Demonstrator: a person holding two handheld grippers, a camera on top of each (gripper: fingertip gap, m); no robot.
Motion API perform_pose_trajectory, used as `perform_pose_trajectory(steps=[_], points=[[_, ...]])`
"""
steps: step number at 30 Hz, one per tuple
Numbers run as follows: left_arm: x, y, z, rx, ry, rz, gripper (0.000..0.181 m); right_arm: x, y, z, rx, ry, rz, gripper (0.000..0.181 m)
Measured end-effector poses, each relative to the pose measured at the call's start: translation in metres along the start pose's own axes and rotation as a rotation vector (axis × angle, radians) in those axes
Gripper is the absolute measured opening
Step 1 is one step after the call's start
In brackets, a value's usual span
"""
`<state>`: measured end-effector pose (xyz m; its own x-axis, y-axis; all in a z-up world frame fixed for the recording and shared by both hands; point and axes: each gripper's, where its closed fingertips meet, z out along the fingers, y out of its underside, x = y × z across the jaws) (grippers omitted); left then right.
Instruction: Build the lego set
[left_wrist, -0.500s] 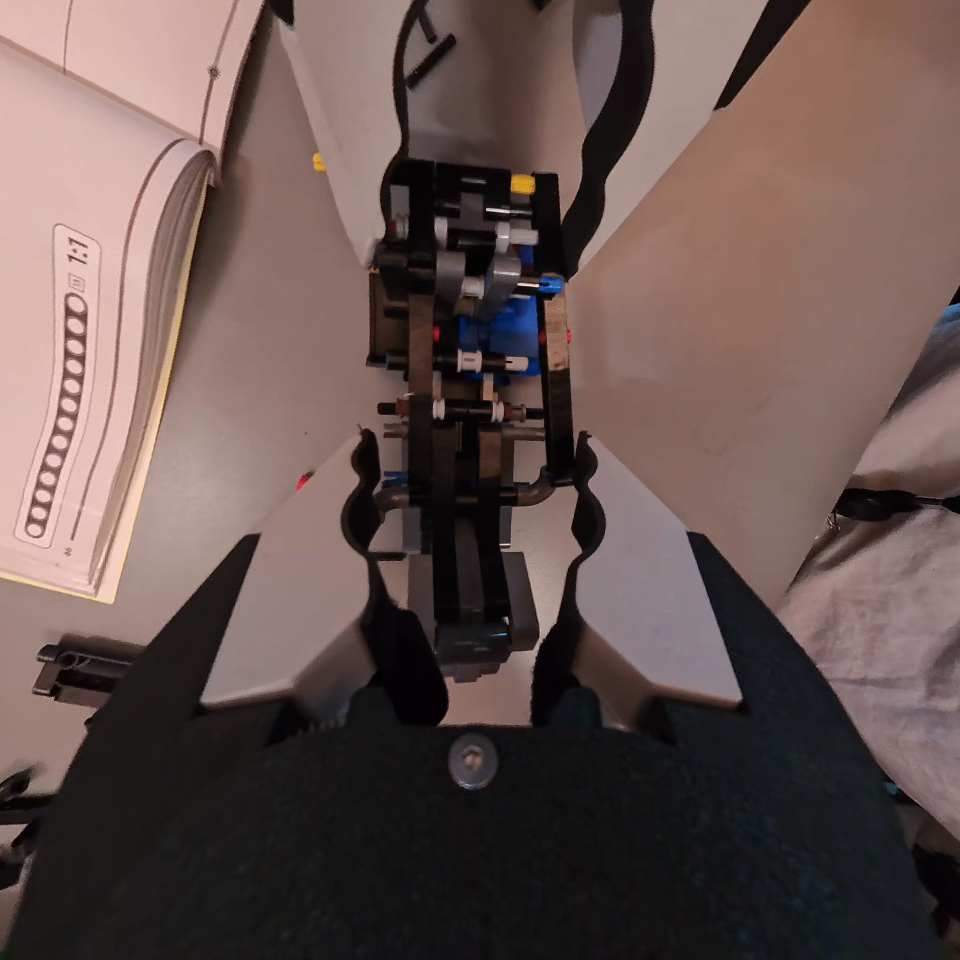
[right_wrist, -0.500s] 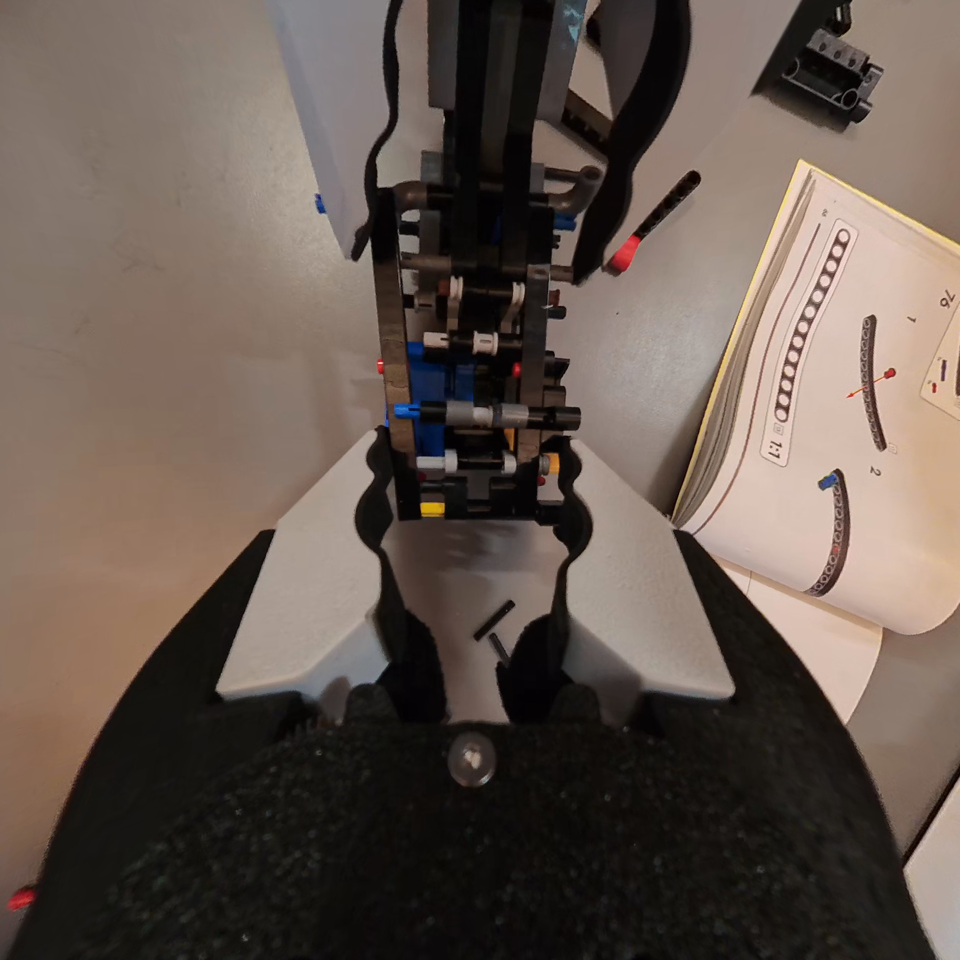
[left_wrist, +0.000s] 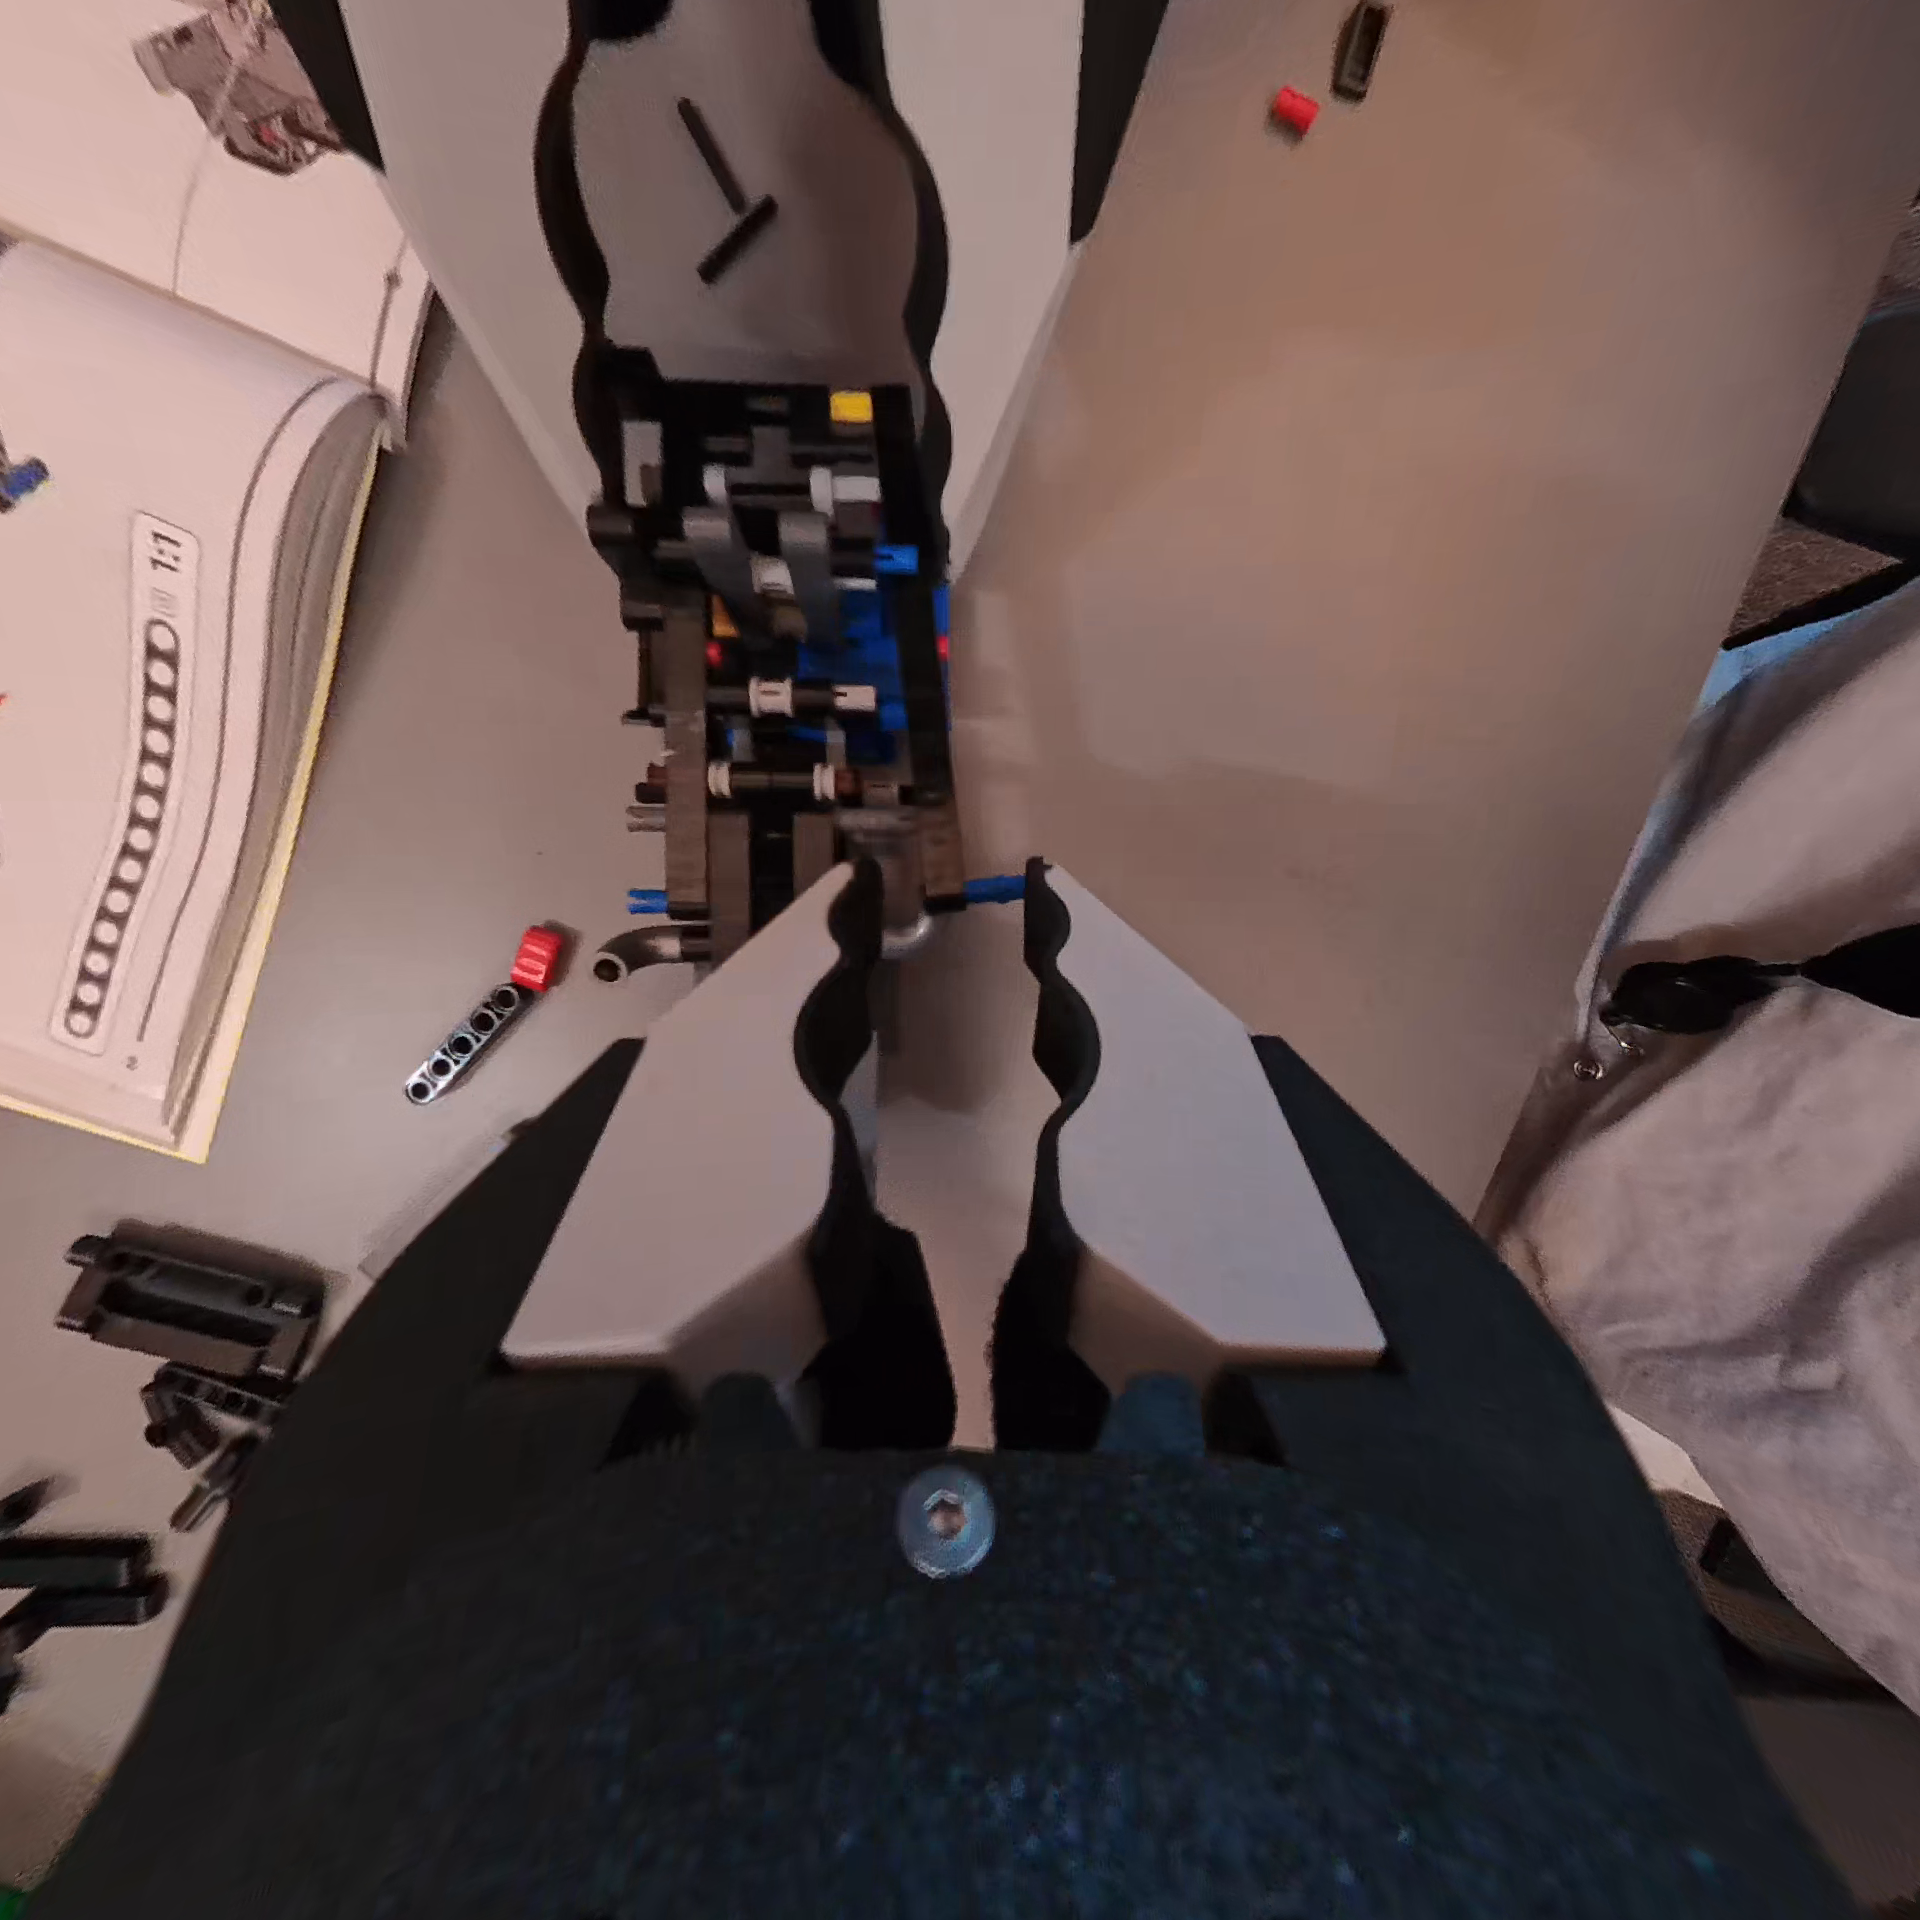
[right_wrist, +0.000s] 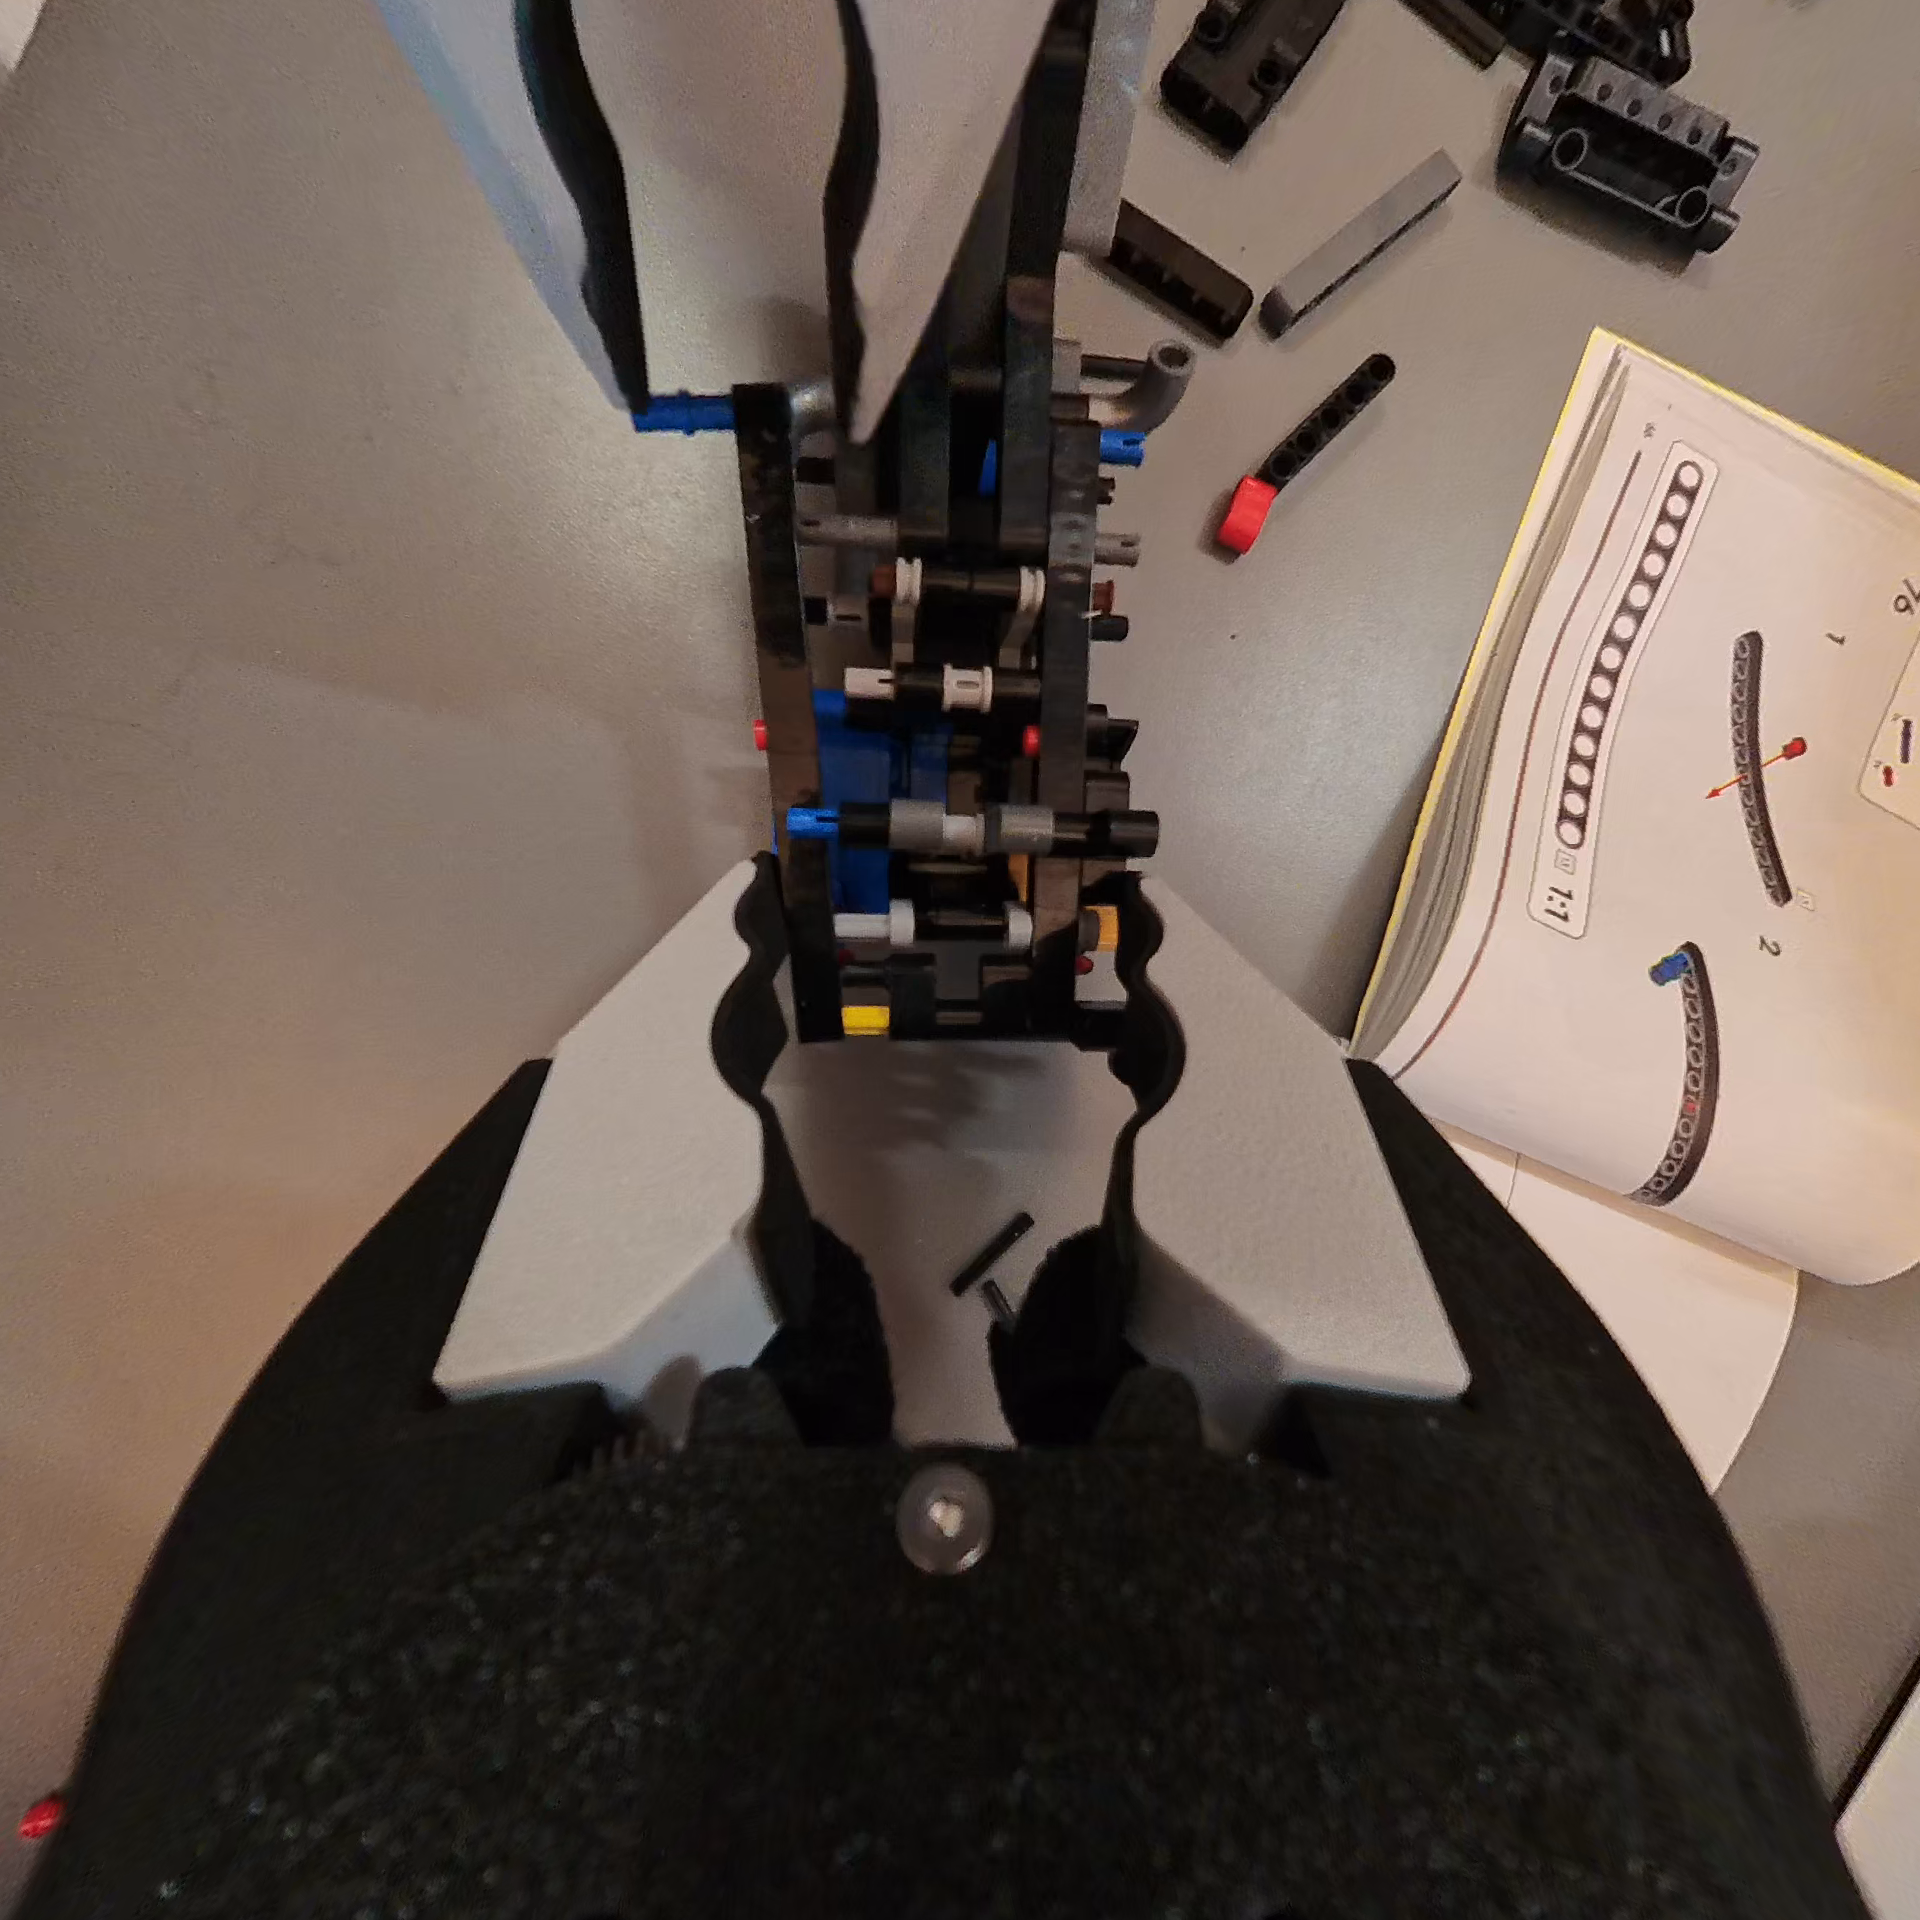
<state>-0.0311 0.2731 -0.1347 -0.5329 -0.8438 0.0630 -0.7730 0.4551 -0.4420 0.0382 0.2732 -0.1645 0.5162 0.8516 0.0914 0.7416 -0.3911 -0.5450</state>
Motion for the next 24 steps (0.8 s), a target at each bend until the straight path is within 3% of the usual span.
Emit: perform_pose_trajectory(steps=[6,24], points=[[-0.0014,-0.0002,0.0043,-0.027,-0.009,0.002,0.006,-0.0003,0.0001,-0.0002,-0.011,0.008,-0.006,0.063],[0.0011,0.0049,0.0093,-0.172,-0.089,0.083,0.006,-0.0032,-0.0019,0.0012,-0.006,0.010,-0.027,0.064]])
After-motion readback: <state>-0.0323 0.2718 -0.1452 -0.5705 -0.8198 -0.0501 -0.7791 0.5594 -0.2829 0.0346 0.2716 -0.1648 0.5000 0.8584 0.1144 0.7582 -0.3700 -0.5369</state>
